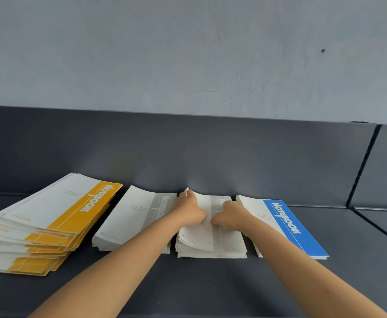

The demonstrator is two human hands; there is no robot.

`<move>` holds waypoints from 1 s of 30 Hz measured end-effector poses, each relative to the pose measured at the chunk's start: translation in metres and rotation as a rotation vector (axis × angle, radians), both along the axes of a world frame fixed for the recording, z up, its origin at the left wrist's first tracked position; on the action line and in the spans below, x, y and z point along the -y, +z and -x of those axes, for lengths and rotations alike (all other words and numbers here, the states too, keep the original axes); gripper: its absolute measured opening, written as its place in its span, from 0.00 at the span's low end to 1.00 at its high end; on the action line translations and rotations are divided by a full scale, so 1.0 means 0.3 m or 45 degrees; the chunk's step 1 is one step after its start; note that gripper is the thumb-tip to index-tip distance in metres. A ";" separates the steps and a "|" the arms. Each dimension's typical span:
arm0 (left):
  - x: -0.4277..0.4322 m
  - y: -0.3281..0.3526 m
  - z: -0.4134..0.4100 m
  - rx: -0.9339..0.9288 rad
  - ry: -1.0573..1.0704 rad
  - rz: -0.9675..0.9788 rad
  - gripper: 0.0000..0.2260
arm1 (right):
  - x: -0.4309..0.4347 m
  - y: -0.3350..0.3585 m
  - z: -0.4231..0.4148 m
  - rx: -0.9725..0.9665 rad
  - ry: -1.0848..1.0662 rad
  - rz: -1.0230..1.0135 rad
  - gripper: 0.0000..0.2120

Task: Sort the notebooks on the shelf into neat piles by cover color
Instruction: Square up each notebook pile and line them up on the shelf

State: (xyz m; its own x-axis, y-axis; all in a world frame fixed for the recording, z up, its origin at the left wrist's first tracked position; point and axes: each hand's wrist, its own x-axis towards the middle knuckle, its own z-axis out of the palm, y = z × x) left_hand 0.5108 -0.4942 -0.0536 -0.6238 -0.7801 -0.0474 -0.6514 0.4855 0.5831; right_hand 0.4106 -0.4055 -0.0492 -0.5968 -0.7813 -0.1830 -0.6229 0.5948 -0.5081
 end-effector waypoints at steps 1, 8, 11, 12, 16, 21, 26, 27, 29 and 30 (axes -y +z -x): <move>0.002 0.008 -0.007 0.013 -0.021 0.052 0.32 | 0.004 0.004 -0.003 -0.059 0.028 0.019 0.11; 0.099 0.127 -0.253 0.116 0.043 0.604 0.21 | 0.068 0.092 -0.157 -0.459 0.267 0.259 0.17; 0.199 0.150 -0.444 0.274 0.193 0.789 0.21 | 0.136 0.107 -0.309 -0.454 0.389 0.311 0.18; 0.235 0.155 -0.510 0.338 0.247 0.808 0.21 | 0.160 0.109 -0.367 -0.440 0.424 0.326 0.18; 0.374 0.169 -0.757 0.592 0.424 0.610 0.28 | 0.274 0.107 -0.596 -0.348 0.510 0.370 0.19; 0.520 0.172 -0.925 0.304 0.336 0.056 0.15 | 0.454 0.112 -0.803 0.166 0.271 0.362 0.13; 0.609 0.155 -1.014 0.157 0.217 -0.353 0.19 | 0.565 0.079 -0.884 0.666 -0.074 0.344 0.38; 0.622 0.144 -1.031 0.119 0.205 -0.416 0.22 | 0.574 0.068 -0.889 0.662 -0.108 0.346 0.41; 0.641 0.114 -1.050 0.011 0.185 -0.523 0.26 | 0.575 0.052 -0.896 0.651 -0.158 0.335 0.43; 0.638 0.101 -1.053 -0.062 0.168 -0.573 0.24 | 0.572 0.044 -0.894 0.662 -0.178 0.336 0.42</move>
State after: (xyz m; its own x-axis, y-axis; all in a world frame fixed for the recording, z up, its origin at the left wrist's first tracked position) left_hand 0.8266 -0.6855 -0.0232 -0.5303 -0.7616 -0.3724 -0.6572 0.0918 0.7481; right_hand 0.6786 -0.5771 -0.0360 -0.5810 -0.7608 -0.2891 -0.1779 0.4654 -0.8670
